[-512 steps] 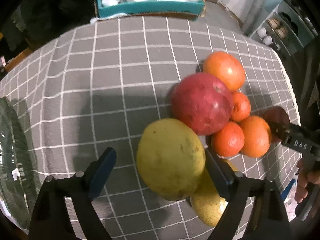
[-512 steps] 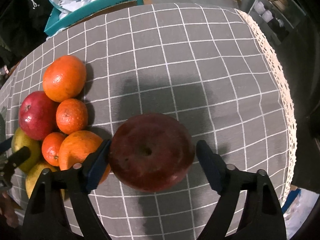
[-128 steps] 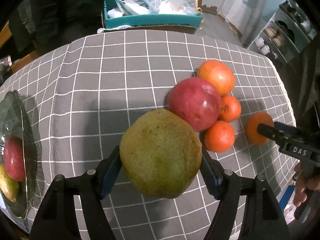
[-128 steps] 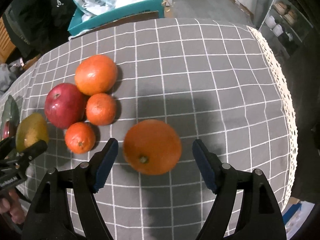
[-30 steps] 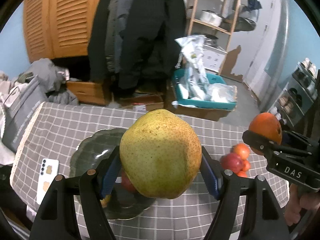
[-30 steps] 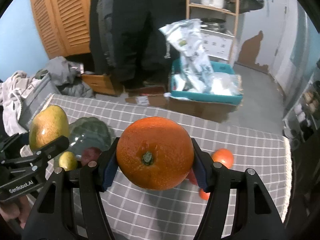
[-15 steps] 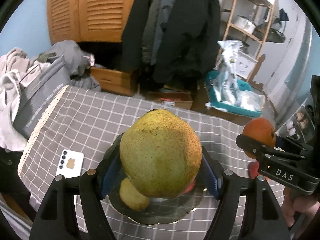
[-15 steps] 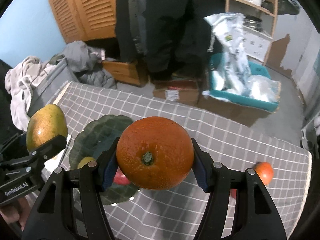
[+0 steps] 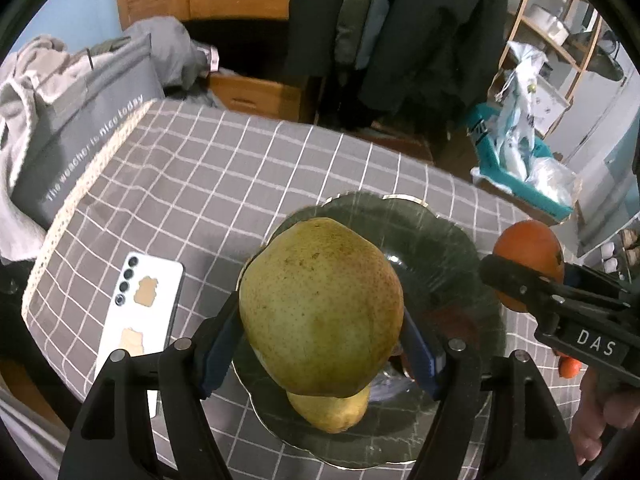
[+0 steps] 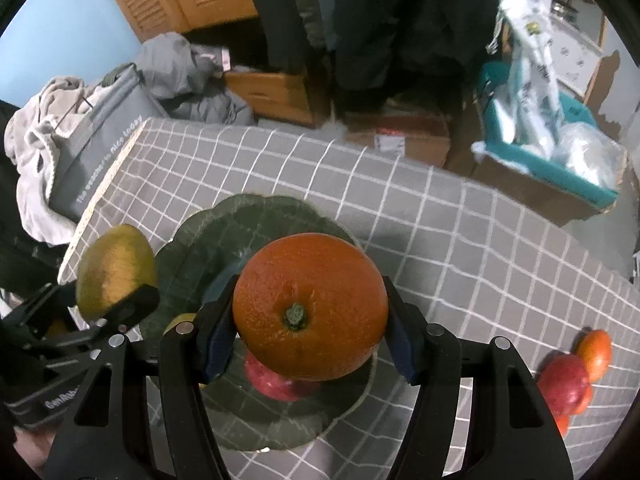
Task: Organize fruits
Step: 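Lower the pear and large orange into the bowl and open both tools, then withdraw both tools from the bowl and move back over the remaining fruit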
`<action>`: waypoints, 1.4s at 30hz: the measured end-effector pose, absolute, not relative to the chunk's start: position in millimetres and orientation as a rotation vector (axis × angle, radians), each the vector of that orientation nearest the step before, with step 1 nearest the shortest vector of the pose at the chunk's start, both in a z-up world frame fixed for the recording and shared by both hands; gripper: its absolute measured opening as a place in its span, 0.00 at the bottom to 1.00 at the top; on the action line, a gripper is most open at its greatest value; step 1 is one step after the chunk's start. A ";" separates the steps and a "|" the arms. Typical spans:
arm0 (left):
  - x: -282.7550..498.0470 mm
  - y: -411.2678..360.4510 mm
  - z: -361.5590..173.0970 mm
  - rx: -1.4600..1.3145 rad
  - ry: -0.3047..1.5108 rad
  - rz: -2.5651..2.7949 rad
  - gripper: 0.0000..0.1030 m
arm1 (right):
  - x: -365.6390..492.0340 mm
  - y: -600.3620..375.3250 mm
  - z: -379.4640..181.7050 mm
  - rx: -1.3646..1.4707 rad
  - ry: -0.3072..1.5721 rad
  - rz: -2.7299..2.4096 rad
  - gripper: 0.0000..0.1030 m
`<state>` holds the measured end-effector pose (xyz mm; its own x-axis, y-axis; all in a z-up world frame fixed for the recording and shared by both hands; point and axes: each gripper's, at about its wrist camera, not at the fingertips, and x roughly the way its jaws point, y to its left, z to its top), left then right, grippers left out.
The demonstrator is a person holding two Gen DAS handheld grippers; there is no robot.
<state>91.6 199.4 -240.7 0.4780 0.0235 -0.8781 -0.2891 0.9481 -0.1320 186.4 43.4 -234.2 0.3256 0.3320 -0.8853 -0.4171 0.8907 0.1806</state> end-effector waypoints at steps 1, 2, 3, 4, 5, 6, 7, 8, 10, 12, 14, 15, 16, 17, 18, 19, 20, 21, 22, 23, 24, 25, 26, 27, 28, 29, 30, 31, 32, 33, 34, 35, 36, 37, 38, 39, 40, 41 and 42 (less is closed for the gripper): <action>92.3 199.6 -244.1 -0.279 1.067 0.194 0.73 | 186.5 45.2 -237.8 -0.088 1.145 0.493 0.63; 93.0 199.9 -247.7 -0.281 1.076 0.194 0.73 | 187.0 47.0 -241.5 -0.093 1.153 0.493 0.63; 93.3 200.1 -250.0 -0.282 1.081 0.192 0.73 | 187.4 48.7 -245.6 -0.097 1.163 0.492 0.63; 93.8 200.2 -253.3 -0.283 1.088 0.190 0.73 | 188.3 50.5 -249.1 -0.098 1.171 0.492 0.63; 94.4 200.4 -256.0 -0.284 1.095 0.191 0.73 | 188.5 51.3 -253.4 -0.097 1.182 0.492 0.63; 94.8 200.7 -259.2 -0.285 1.102 0.192 0.73 | 189.1 51.4 -255.7 -0.096 1.188 0.492 0.63; 95.3 200.9 -262.4 -0.287 1.109 0.193 0.73 | 189.2 52.3 -258.5 -0.094 1.195 0.492 0.63; 95.7 200.9 -265.5 -0.288 1.116 0.194 0.73 | 189.5 52.4 -261.2 -0.094 1.201 0.492 0.63; 96.0 200.7 -271.7 -0.294 1.130 0.193 0.73 | 190.2 53.2 -265.4 -0.093 1.210 0.491 0.63; 96.5 199.3 -275.9 -0.295 1.140 0.191 0.73 | 189.8 53.6 -268.6 -0.093 1.216 0.492 0.63; 97.1 197.1 -275.9 -0.285 1.135 0.190 0.73 | 189.4 53.9 -270.8 -0.094 1.220 0.493 0.63; 97.6 196.3 -275.7 -0.282 1.135 0.187 0.73 | 189.2 54.1 -271.6 -0.095 1.221 0.493 0.63; 97.6 195.9 -275.8 -0.283 1.135 0.184 0.73 | 189.2 54.4 -272.2 -0.097 1.222 0.492 0.63; 97.9 195.8 -276.4 -0.283 1.135 0.183 0.73 | 189.1 54.5 -272.9 -0.097 1.222 0.492 0.63; 97.9 195.9 -276.6 -0.284 1.133 0.183 0.73 | 189.3 54.4 -273.0 -0.096 1.220 0.492 0.63; 97.9 196.4 -277.0 -0.286 1.133 0.185 0.73 | 189.7 54.3 -273.2 -0.094 1.220 0.492 0.63; 98.1 196.9 -277.3 -0.287 1.133 0.188 0.73 | 189.9 54.2 -273.5 -0.091 1.221 0.492 0.63; 98.3 197.4 -277.4 -0.288 1.134 0.189 0.73 | 190.1 54.0 -273.9 -0.088 1.222 0.493 0.64; 98.4 198.2 -277.7 -0.290 1.134 0.190 0.73 | 190.3 53.7 -274.2 -0.086 1.223 0.494 0.64; 98.6 199.0 -278.2 -0.293 1.135 0.192 0.73 | 190.4 53.7 -274.5 -0.085 1.225 0.497 0.64; 98.9 199.4 -278.4 -0.293 1.135 0.193 0.73 | 190.7 54.1 -274.9 -0.086 1.227 0.499 0.64; 99.3 200.1 -278.7 -0.293 1.135 0.195 0.73 | 191.2 54.1 -275.4 -0.085 1.230 0.500 0.65; 99.8 200.7 -279.1 -0.293 1.137 0.199 0.73 | 191.7 54.1 -275.9 -0.085 1.233 0.500 0.65; 100.1 201.3 -279.5 -0.293 1.138 0.202 0.73 | 191.9 53.9 -276.4 -0.084 1.235 0.501 0.65; 100.3 202.3 -279.9 -0.297 1.140 0.204 0.73 | 191.9 53.9 -276.5 -0.081 1.237 0.504 0.66; 100.4 203.4 -280.6 -0.304 1.144 0.204 0.74 | 191.9 54.2 -276.6 -0.079 1.236 0.506 0.66; 100.3 203.9 -281.1 -0.308 1.146 0.204 0.75 | 192.0 54.4 -276.6 -0.078 1.236 0.507 0.66; 100.3 203.9 -281.2 -0.310 1.147 0.202 0.75 | 192.1 54.0 -276.9 -0.076 1.238 0.507 0.66; 100.4 203.3 -281.1 -0.304 1.147 0.201 0.79 | 192.4 53.6 -277.1 -0.068 1.240 0.512 0.66; 100.3 202.6 -280.9 -0.298 1.147 0.200 0.82 | 192.6 52.9 -277.0 -0.058 1.241 0.517 0.66; 100.0 201.0 -279.8 -0.292 1.139 0.195 0.87 | 192.6 52.5 -276.9 -0.055 1.241 0.519 0.66; 99.9 199.3 -279.1 -0.283 1.135 0.193 0.87 | 192.2 52.7 -277.1 -0.058 1.241 0.518 0.66; 100.0 197.5 -278.4 -0.274 1.134 0.190 0.87 | 191.8 52.9 -277.0 -0.059 1.240 0.517 0.66; 100.4 195.8 -277.9 -0.266 1.134 0.187 0.87 | 191.5 52.9 -276.9 -0.060 1.239 0.517 0.66; 100.7 194.7 -277.7 -0.262 1.134 0.185 0.87 | 190.9 52.8 -276.9 -0.059 1.238 0.518 0.66; 100.7 193.7 -277.4 -0.258 1.134 0.183 0.87 | 191.3 52.7 -276.6 -0.058 1.238 0.518 0.66; 101.0 193.4 -277.2 -0.256 1.133 0.185 0.87 | 190.9 52.5 -276.1 -0.058 1.236 0.516 0.66; 101.0 193.4 -276.9 -0.256 1.133 0.187 0.87 | 190.4 52.0 -275.2 -0.058 1.233 0.515 0.66; 100.9 193.4 -276.5 -0.257 1.132 0.186 0.87 | 189.9 51.2 -274.0 -0.058 1.228 0.512 0.66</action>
